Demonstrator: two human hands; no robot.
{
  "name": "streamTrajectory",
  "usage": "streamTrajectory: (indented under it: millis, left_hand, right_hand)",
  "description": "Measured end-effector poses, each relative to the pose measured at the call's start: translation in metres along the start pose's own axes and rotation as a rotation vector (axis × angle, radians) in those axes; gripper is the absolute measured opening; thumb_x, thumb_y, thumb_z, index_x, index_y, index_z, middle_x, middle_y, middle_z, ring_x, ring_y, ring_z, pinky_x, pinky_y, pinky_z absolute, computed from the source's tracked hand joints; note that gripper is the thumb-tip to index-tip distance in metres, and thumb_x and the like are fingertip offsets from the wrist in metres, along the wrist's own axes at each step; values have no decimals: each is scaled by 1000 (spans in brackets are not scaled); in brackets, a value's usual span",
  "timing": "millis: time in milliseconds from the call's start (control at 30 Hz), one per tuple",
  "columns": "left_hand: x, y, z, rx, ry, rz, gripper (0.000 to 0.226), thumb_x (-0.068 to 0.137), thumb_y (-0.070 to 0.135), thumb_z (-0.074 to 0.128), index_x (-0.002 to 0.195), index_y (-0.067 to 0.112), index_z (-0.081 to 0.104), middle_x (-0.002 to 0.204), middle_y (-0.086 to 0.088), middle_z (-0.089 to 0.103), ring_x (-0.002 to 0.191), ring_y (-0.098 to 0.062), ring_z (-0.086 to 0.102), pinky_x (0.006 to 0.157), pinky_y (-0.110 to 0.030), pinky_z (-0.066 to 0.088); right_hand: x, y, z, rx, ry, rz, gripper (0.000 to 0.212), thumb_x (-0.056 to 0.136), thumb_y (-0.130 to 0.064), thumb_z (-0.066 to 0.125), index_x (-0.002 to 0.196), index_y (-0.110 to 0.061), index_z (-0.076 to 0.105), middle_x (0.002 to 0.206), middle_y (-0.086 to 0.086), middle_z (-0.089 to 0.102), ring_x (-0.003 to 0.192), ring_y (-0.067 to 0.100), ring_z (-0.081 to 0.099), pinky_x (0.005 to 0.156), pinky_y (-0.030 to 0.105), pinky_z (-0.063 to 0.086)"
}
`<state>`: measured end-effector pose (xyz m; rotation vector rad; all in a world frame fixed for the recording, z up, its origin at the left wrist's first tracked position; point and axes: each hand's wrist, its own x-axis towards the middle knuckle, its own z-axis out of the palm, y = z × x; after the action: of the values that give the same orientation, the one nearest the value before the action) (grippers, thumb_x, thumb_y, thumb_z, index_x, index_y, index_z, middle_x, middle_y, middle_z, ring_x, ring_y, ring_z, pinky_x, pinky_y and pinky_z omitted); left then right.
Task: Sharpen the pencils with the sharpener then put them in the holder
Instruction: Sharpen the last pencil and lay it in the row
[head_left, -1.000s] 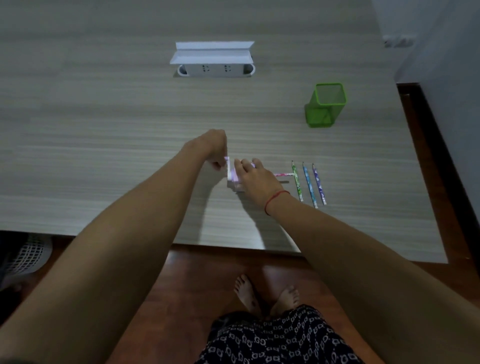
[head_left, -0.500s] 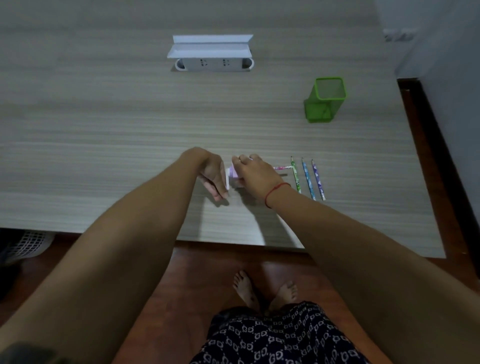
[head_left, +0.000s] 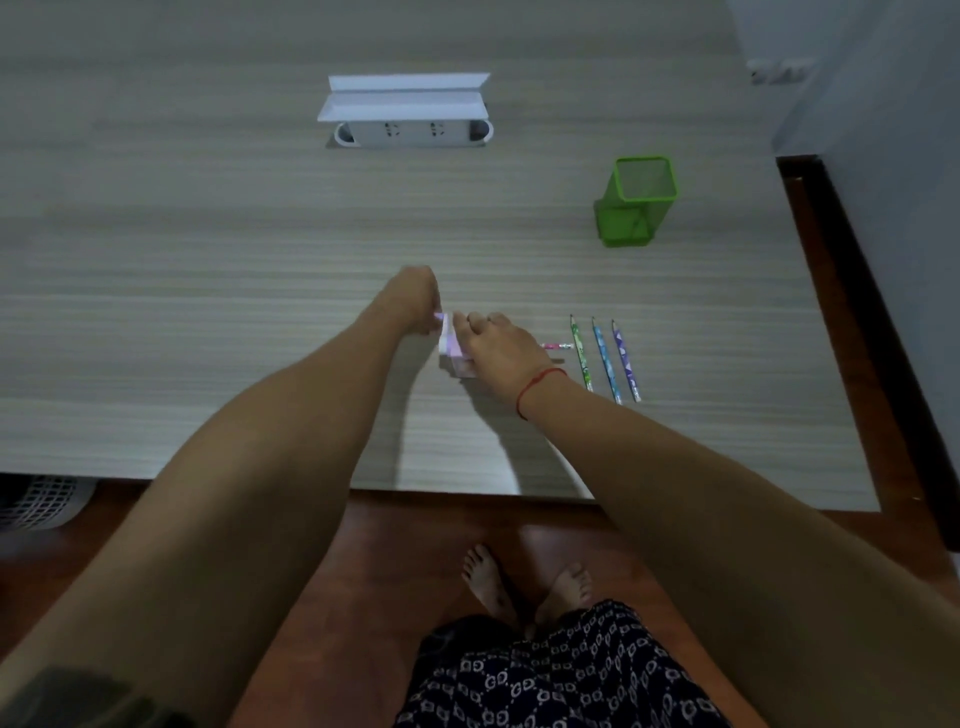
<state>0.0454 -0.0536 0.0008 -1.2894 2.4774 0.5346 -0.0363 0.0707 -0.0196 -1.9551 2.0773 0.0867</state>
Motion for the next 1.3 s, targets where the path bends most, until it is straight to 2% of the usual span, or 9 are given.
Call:
streamTrajectory:
  millis: [167,267,467,600,767,967,1133,1200,1300]
  left_hand:
    - [-6,-9,-22,-18,-184,-35,14,75,5,71,87,1,75,56,10,70,39,4,58,62,-15,54]
    - [-10,-7,-39,-39,-309,-7,16,74,12,75,88,4,77,50,13,68,58,-4,66,79,-25,56]
    - [-22,-5,-10,-210,-785,-146,25,72,12,81,91,-1,73,75,-8,77,70,-10,73,79,-17,56]
    - [-14,-9,31,-99,-516,-135,17,76,18,76,64,10,66,45,7,66,44,1,63,60,-12,53]
    - [3,-6,14,118,-84,49,14,72,9,72,79,-3,75,79,-24,72,81,-32,71,76,-33,54]
    - [-3,-1,-40,-25,-426,-40,3,77,7,73,79,4,74,58,4,73,47,2,64,65,-15,57]
    - [-19,-8,1,-145,-840,-152,33,76,19,78,101,-1,71,95,-11,76,77,-10,74,90,-23,53]
    - [-17,-11,27,-179,-760,-137,22,79,18,76,91,0,71,75,-5,76,65,-8,71,75,-20,58]
    - [-9,-14,40,-131,-343,-121,14,78,10,73,68,2,68,47,-2,68,48,-10,67,59,-25,59]
  right_hand:
    - [-1,-3,-2,-9,-16,-12,60,95,-24,48,148,-8,25,140,12,44,124,36,44,93,43,47]
    - [-1,-3,-4,-8,-16,-4,60,95,-27,49,147,-6,26,139,13,45,122,37,46,92,43,48]
    - [2,-4,-7,57,-17,-16,50,91,-26,55,135,-7,41,130,13,54,116,35,52,87,40,48]
    - [2,-4,-7,88,8,-10,46,93,-28,50,134,-7,44,129,14,55,114,36,53,87,40,47]
    - [-1,-1,-4,54,31,-8,59,93,-31,50,144,-7,33,132,14,52,114,35,54,86,40,48]
    - [-1,-1,-11,4,12,-13,49,93,-20,47,139,-6,37,131,14,53,116,36,54,89,41,48]
    - [2,-5,-10,65,13,-9,38,92,-20,52,127,-9,48,126,12,57,113,34,56,86,39,48]
    - [4,-6,-9,73,25,-2,37,92,-24,51,126,-8,49,126,12,57,114,34,55,87,39,48]
    - [3,-5,-7,60,38,-13,40,96,-23,44,132,-6,46,129,13,55,117,35,52,88,41,47]
